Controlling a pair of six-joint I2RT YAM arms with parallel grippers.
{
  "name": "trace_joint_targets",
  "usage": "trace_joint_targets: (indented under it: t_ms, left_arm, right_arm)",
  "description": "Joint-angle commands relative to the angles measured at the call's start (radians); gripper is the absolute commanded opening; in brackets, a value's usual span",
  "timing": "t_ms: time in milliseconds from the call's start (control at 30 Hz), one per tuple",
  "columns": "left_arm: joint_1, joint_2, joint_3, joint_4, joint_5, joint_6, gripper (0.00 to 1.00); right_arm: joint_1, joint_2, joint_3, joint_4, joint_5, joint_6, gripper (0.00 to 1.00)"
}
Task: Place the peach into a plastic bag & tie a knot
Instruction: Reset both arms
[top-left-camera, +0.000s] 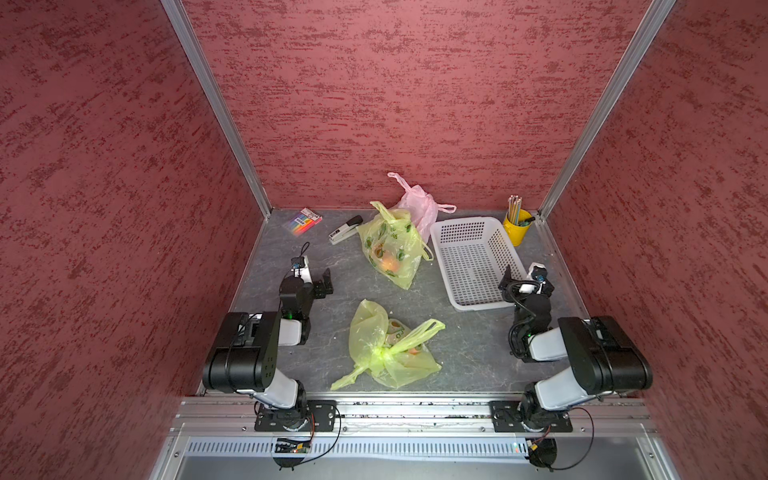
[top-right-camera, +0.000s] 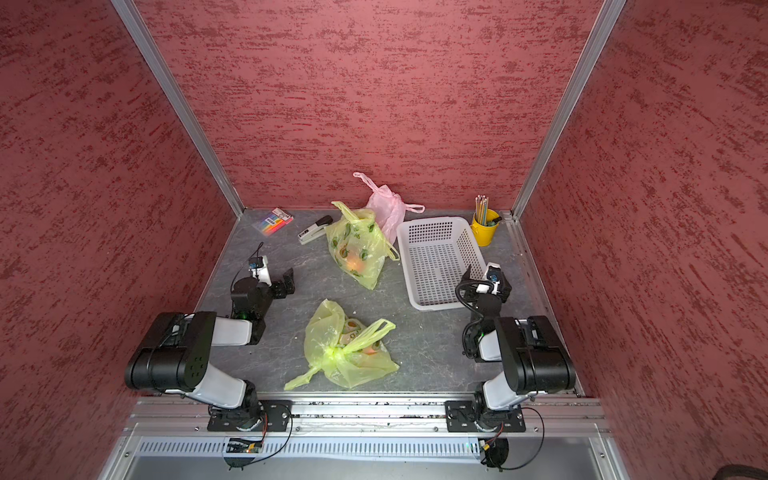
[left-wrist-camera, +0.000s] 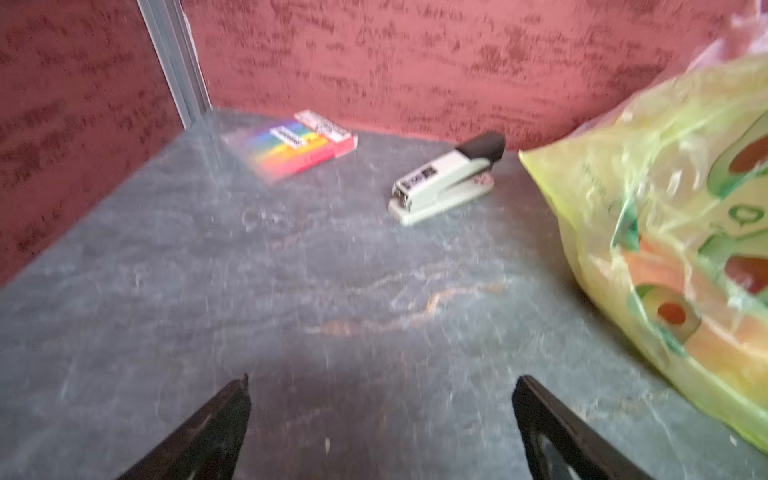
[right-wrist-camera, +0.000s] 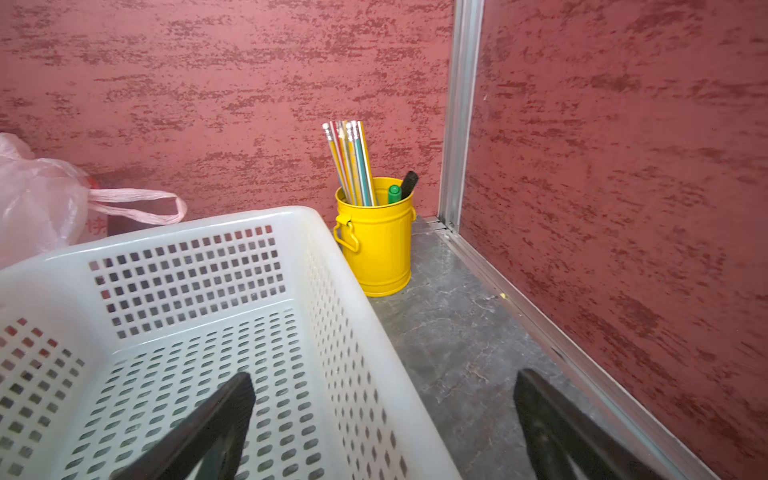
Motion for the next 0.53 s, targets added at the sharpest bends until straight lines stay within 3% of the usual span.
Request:
trace_joint_targets:
  t_ms: [0,500]
  left_arm:
    - [0.003,-0.01,0.009,-0.034,-0.019,0.019,1.0]
    - [0.002,-0.002,0.002,-0.006,-0.023,0.02,1.0]
  right_arm:
    - [-0.013,0.005,0.012,0.009,-0.052,0.02,0.99]
    - [-0.013,0.0,0.009,0.007,-0.058,0.018,0.99]
